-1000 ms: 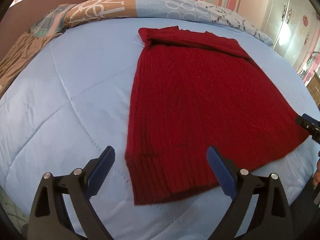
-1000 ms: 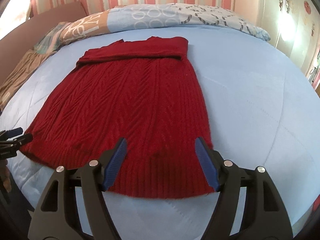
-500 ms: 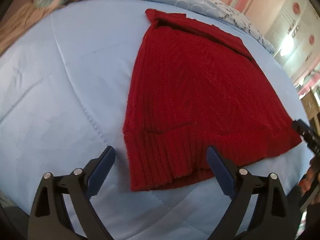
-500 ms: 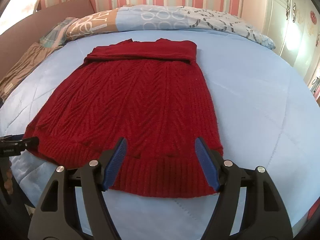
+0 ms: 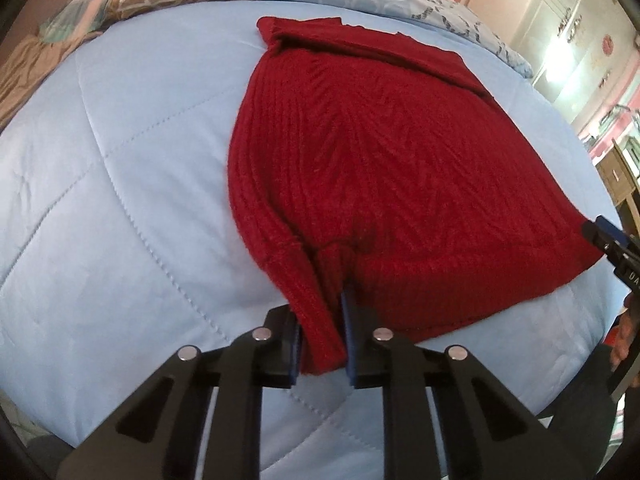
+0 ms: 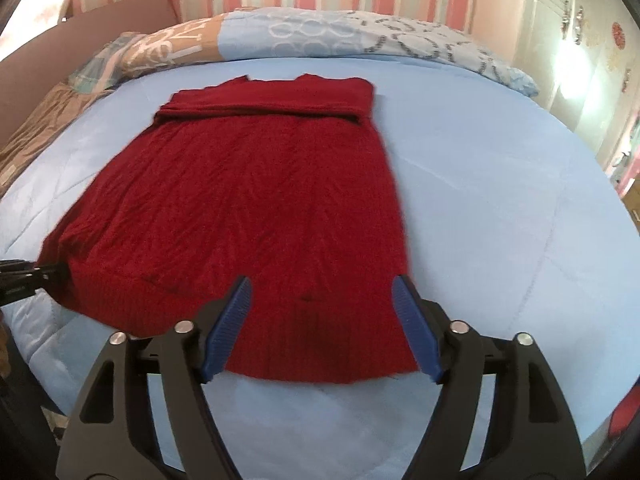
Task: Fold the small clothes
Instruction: 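Move the left tool to the sweater hem and grasp it, then grasp the hem with the right tool while the left tool holds its hem corner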
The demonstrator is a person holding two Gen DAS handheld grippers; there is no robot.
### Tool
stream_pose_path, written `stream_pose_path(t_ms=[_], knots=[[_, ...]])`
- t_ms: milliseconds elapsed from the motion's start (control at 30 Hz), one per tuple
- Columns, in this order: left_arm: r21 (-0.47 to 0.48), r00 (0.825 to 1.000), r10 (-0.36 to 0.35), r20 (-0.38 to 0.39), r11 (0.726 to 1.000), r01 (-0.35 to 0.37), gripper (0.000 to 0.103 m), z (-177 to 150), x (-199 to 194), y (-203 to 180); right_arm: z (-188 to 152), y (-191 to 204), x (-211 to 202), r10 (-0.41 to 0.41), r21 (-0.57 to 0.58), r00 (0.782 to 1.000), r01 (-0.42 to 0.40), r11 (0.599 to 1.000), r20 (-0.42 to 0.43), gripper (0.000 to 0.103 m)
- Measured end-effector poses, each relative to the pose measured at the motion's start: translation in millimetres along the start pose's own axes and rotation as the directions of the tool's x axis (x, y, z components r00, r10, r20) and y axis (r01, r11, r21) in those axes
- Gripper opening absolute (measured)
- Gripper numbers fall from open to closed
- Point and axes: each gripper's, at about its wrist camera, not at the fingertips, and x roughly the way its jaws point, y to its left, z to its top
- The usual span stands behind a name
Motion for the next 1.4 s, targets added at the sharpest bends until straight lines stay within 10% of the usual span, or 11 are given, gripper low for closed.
stream_pose_path(t_ms=[767,1100,1400], knots=[[0.013,0.999,0.020,-0.026,1.000,-0.020,0.022,8.8,11.3,-2.5,-16.1,-40.0,27.7,0.092,0.196,0.984,-0.061,0.979,-0.150,0.066],[0.042,0.997,0.049,-0.062,0.998,-0.046,0.031,10.2,18.3,-5.1,-18.2,-21.4,32.1,0.085,0.097,0.980,-0.068,0.993,-0.181,0.017],[0.094,0.998,0.059,0.003,0.994,-0.059,0.015,15.4,8.2,-13.0,-8.7,-22.1,21.9,0.087,0.055,0.986,-0.080,0.995,-0.144,0.008]])
